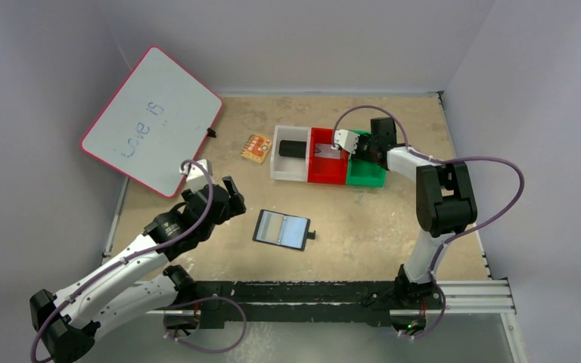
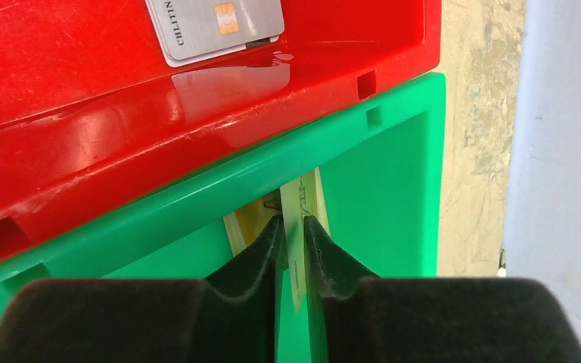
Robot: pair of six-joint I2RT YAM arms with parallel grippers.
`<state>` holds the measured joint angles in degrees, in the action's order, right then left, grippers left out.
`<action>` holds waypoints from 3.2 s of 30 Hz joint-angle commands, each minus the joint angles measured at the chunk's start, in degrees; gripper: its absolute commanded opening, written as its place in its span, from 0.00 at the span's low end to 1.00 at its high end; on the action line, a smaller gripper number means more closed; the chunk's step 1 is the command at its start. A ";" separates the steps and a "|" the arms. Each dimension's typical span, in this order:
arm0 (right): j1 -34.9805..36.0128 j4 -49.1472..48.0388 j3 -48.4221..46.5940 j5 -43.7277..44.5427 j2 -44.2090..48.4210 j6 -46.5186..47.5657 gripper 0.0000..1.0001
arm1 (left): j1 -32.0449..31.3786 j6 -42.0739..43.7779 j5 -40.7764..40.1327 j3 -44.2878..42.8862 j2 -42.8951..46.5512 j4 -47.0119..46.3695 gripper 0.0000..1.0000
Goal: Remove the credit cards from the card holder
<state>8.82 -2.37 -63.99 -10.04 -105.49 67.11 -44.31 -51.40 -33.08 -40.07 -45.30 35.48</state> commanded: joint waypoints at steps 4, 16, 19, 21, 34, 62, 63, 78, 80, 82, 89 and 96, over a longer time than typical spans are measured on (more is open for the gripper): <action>-0.29 2.19 -1.65 -1.74 1.24 -0.13 0.33 | 0.02 0.70 -1.19 -2.16 0.24 -0.44 0.81; -0.29 2.96 -1.71 -0.99 3.32 -2.80 0.34 | 0.02 -0.03 -0.29 -2.10 -0.15 0.09 0.81; -0.30 2.43 -1.93 -1.39 5.27 -5.04 0.34 | 0.02 -0.37 0.18 -2.10 -0.57 0.02 0.81; -0.29 2.02 -2.14 -2.66 8.03 -7.00 0.34 | 0.08 -0.72 0.45 -2.08 -0.72 -0.02 0.81; 1.50 -9.80 6.07 -19.33 35.51 -83.67 0.82 | 0.21 -2.99 -1.91 -2.20 -5.54 -0.88 0.81; 54.12 23.47 -4.89 42.95 5.83 -131.71 0.76 | 12.32 -3.96 -4.38 -2.90 2.83 4.74 0.85; 54.12 23.21 -5.18 42.66 5.32 -131.09 0.75 | 12.28 -4.12 -4.77 -2.97 3.04 5.20 0.85; 54.52 24.79 -11.84 38.88 -3.27 -126.85 0.70 | 12.34 -4.88 -4.17 -2.20 2.29 5.67 0.83; 54.65 25.75 -12.13 39.21 -3.75 -127.33 0.69 | 12.32 -4.95 -4.39 -2.12 2.59 5.73 0.83; 54.64 26.38 -12.51 39.16 -4.34 -127.24 0.69 | 12.32 -5.08 -4.65 -2.11 2.93 5.82 0.83; 54.95 24.57 -13.30 37.38 -6.17 -124.76 0.68 | 12.34 -5.07 -4.31 -2.38 2.46 5.74 0.83; 54.92 25.16 -13.97 37.00 -7.88 -123.89 0.63 | 12.33 -5.21 -3.49 -2.14 1.99 5.54 0.83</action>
<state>63.37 21.82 -76.03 27.00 -112.36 -57.45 -32.27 -56.01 -36.27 -41.06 -43.38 41.67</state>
